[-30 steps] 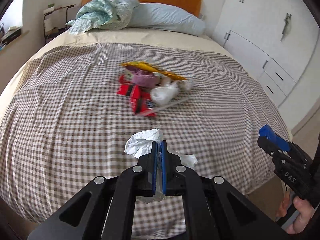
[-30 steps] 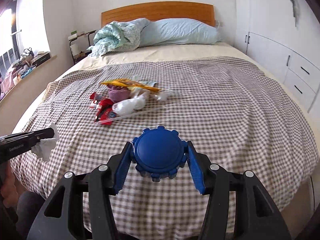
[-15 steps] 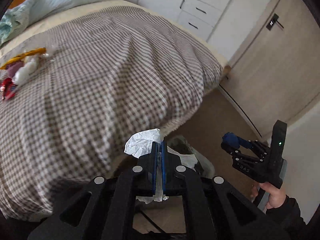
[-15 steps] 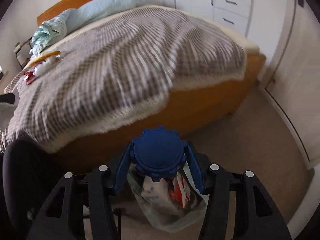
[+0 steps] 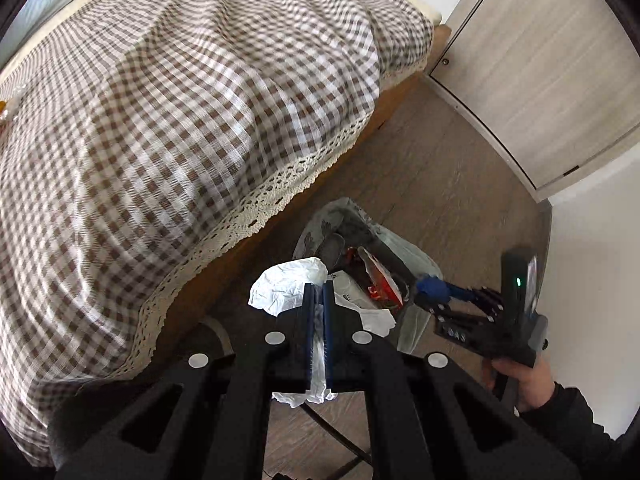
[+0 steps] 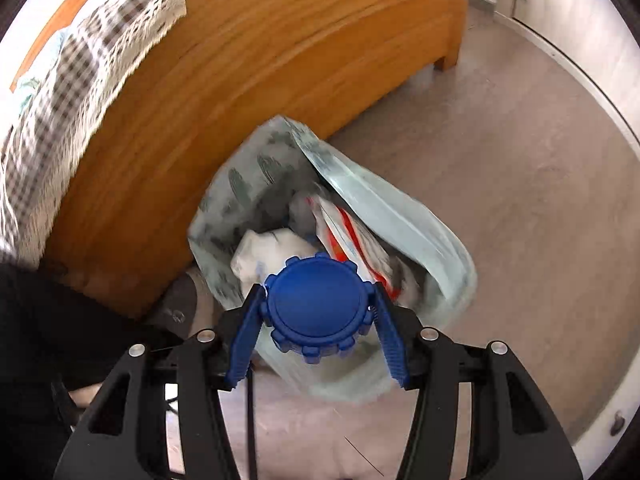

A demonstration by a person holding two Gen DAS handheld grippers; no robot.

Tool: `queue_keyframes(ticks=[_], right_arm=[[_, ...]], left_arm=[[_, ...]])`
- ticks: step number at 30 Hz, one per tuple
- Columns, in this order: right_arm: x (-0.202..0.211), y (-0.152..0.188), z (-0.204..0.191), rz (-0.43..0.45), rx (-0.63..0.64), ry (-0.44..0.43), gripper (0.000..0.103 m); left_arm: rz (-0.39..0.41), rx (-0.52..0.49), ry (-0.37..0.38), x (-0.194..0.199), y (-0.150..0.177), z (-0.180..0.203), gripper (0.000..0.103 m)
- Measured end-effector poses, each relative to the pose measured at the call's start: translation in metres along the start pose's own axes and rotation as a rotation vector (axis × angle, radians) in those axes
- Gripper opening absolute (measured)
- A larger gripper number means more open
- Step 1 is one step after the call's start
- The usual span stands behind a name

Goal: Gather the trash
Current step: 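Carry tissue and blue cap to the trash bag and open both tools, then move both tools back over the bed toward the red snack packets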

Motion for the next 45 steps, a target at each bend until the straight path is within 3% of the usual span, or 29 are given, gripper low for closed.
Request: queue_keyframes(ticks=[4, 7, 11, 17, 22, 25, 26, 28, 29, 31, 34, 45], right_arm=[[-0.022, -0.028, -0.020, -0.017, -0.021, -0.063, 0.053], [-0.034, -0.042, -0.035, -0.037, -0.008, -0.090, 0.059], [-0.025, -0.051, -0.043, 0.009, -0.015, -0.119, 0.063], [-0.001, -0.040, -0.002, 0.042, -0.121, -0.091, 0.063], [0.024, -0.015, 0.040, 0.056, -0.183, -0.033, 0.063], [0.037, -0.001, 0.060, 0.060, -0.222, -0.011, 0.063], [0.037, 0.001, 0.063, 0.059, -0.231, -0.010, 0.063], [0.034, 0.008, 0.066, 0.041, -0.231, -0.001, 0.063], [0.030, 0.013, 0.064, 0.025, -0.220, -0.001, 0.063], [0.023, 0.023, 0.058, -0.003, -0.191, 0.000, 0.063], [0.011, 0.035, 0.045, -0.039, -0.151, -0.004, 0.063], [-0.008, 0.031, 0.003, -0.068, -0.077, -0.024, 0.063]], left_arm=[[-0.028, -0.030, -0.018, -0.013, -0.001, 0.003, 0.001], [-0.041, -0.046, -0.020, -0.022, -0.003, 0.007, 0.002], [-0.069, -0.073, -0.026, -0.041, -0.006, 0.016, 0.003], [-0.179, -0.085, 0.021, -0.091, -0.007, 0.029, 0.003], [-0.271, -0.139, -0.044, -0.149, -0.010, 0.045, 0.003], [-0.303, -0.181, -0.028, -0.174, -0.008, 0.059, 0.004], [-0.297, -0.202, -0.033, -0.182, -0.009, 0.061, 0.010], [-0.259, -0.229, -0.068, -0.190, -0.017, 0.052, 0.062], [-0.240, -0.230, -0.110, -0.192, -0.019, 0.045, 0.066], [-0.227, -0.207, -0.134, -0.195, -0.023, 0.039, 0.066], [-0.216, -0.165, -0.087, -0.185, -0.023, 0.037, 0.066], [-0.234, -0.204, -0.102, -0.161, -0.008, 0.038, 0.066]])
Point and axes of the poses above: each gripper's, at about its wrist camera, not at the fingertips, and x roughly against the way its jaws point, z to its right, y to its underside, the point moved 10 cm from there along -x, roughly the way its jaws point, and after that the axes turned 5 degrees about y, right-handed, at the moved point
